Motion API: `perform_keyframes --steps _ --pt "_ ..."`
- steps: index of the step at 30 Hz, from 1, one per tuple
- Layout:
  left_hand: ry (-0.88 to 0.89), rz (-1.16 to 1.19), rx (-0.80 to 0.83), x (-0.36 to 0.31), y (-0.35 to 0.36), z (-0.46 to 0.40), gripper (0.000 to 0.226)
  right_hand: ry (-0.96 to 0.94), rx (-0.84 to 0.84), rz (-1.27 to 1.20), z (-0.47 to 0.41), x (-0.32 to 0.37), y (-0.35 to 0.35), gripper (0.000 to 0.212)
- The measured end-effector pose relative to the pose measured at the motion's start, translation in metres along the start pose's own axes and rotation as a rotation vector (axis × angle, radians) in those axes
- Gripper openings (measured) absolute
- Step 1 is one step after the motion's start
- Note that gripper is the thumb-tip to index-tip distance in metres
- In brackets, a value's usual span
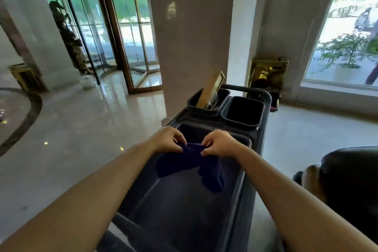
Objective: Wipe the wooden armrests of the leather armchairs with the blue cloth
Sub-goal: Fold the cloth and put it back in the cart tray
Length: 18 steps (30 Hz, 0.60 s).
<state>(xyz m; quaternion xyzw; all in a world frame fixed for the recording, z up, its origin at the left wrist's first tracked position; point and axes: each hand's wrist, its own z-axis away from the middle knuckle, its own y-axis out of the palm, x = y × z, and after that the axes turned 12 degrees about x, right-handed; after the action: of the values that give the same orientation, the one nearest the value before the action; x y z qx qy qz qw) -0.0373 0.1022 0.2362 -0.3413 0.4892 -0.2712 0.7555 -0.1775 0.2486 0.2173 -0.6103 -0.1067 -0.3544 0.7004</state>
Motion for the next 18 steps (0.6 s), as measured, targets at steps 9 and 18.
perform_keyframes --steps 9,18 --pt "0.091 0.011 0.219 0.066 0.012 -0.083 0.019 0.269 0.008 -0.097 -0.054 -0.034 0.033 0.026" --pt "0.159 0.018 0.455 0.126 0.057 -0.123 0.019 0.544 0.015 -0.249 -0.075 -0.053 0.111 0.024"
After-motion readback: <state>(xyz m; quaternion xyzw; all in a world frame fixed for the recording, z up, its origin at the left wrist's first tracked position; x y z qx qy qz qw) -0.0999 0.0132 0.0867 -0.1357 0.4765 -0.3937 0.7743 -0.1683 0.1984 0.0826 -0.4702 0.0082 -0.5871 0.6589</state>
